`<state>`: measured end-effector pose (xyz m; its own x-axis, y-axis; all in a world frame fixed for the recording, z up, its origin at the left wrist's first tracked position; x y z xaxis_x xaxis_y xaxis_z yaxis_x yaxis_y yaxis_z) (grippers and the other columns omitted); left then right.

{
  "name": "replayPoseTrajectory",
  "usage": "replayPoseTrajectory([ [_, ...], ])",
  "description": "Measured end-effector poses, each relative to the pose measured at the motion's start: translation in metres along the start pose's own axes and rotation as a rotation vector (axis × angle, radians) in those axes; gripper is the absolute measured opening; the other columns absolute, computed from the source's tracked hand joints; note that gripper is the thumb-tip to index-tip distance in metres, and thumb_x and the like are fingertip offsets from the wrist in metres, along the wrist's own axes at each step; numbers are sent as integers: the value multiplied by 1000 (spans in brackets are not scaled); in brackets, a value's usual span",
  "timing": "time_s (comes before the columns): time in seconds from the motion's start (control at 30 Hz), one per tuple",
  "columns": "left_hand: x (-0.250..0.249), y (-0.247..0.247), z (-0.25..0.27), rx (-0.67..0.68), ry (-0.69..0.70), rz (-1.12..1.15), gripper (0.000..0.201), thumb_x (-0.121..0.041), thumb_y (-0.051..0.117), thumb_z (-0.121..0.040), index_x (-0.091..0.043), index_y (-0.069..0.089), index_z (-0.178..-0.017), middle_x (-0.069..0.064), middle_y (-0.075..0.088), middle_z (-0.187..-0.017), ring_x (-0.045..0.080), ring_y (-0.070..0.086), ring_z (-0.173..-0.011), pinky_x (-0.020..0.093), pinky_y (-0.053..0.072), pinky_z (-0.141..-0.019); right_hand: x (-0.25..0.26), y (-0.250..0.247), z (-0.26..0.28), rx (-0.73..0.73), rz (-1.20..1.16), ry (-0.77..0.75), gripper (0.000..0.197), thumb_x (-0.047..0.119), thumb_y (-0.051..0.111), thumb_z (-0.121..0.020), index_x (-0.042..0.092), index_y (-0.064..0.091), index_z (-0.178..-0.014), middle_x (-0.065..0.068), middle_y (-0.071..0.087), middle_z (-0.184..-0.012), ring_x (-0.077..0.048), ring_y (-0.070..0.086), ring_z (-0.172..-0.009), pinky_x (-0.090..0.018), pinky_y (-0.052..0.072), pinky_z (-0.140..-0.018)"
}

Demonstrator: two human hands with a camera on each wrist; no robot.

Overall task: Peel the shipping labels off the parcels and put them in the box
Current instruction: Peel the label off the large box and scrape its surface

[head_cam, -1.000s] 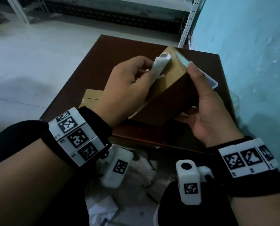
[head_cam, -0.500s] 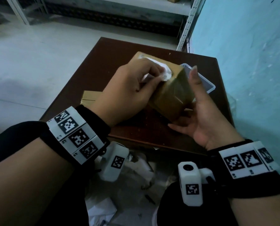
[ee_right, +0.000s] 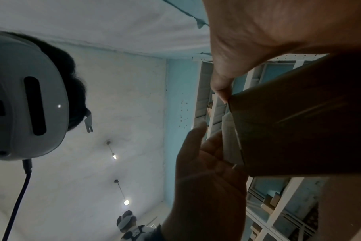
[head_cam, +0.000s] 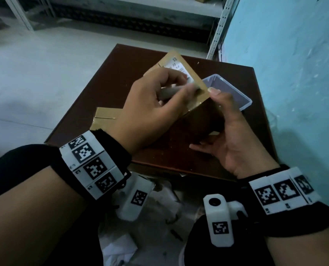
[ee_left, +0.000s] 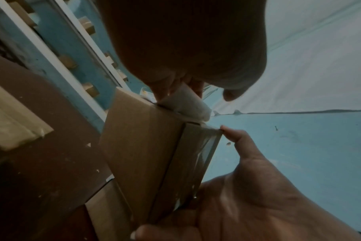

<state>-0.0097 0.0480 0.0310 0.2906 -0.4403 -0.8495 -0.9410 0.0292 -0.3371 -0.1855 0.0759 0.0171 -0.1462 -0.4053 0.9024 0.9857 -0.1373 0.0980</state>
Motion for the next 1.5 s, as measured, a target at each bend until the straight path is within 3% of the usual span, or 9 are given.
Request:
replayPoseTrajectory([
  [0.2,7,4,-6,-102,157,-233,23,-29,71,-99,-7,75,-103,2,72,-112,9,68,-105,30,57,-90,-9,3,-9,-88,5,-47,116,75,82,-45,32,52,-149,-4,70,-131,-30,70,-119,-50,64,-83],
  [0.4,7,-5,-8,-195,-241,321,14,-20,60,-103,-16,71,-96,4,73,-108,18,71,-102,51,64,-86,-11,0,-12,-52,-80,-17,106,69,83,-50,31,53,-145,-5,73,-127,-31,73,-114,-55,64,-88],
  [0.47,4,-6,-9,-220,-305,416,16,-22,60,-102,-16,72,-93,4,71,-114,19,69,-105,45,65,-83,-11,1,-12,-57,-76,-28,110,70,84,-47,31,52,-145,-5,72,-127,-30,73,-116,-56,64,-91],
  [0.57,4,-3,-6,-155,-183,92,30,-42,69,-98,-13,73,-107,-5,72,-107,5,70,-98,26,59,-76,-13,5,-12,-66,-28,-65,114,71,83,-48,32,48,-149,-4,68,-131,-28,70,-119,-53,64,-90],
  [0.67,13,-3,-4,-134,-40,-176,34,-46,75,-92,-15,69,-107,-5,72,-113,6,70,-101,33,62,-80,-16,7,-12,-73,-29,-69,114,70,84,-49,33,47,-150,-5,66,-134,-29,70,-120,-49,64,-84],
  [0.93,9,-10,-5,-125,-25,-154,18,-23,65,-104,-5,62,-103,-8,65,-85,4,65,-72,19,53,-57,-14,6,-10,-65,127,-66,132,74,88,-45,40,25,-156,4,63,-133,-20,68,-118,-52,58,-101],
  [1.1,14,-14,-8,-83,-53,-210,16,-27,62,-105,-12,59,-101,-8,59,-86,3,56,-76,23,50,-62,-13,1,-7,-111,145,-17,103,67,87,-72,36,32,-153,1,65,-127,-23,70,-113,-53,60,-98],
  [1.2,14,-19,-10,-69,-72,-193,14,-25,62,-105,-17,54,-97,-10,53,-82,-3,51,-72,14,45,-60,-12,-1,-6,-101,161,-11,107,71,84,-65,34,35,-152,0,66,-127,-22,71,-111,-48,62,-90],
  [1.5,17,-34,-20,-9,-341,-12,18,-32,59,-106,-29,53,-90,-3,61,-106,19,66,-104,45,65,-84,-13,-9,-13,-57,235,-40,112,86,80,-51,37,53,-148,-1,70,-132,-25,74,-113,-46,67,-75],
])
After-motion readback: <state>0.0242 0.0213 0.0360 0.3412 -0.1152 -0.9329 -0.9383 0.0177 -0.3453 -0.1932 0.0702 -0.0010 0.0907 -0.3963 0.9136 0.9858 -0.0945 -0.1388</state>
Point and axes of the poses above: each hand's wrist, its own z-axis away from the middle knuckle, its own y-axis out of the palm, x = y × z, the point moved 2 cm from there along -z, towards the middle knuckle
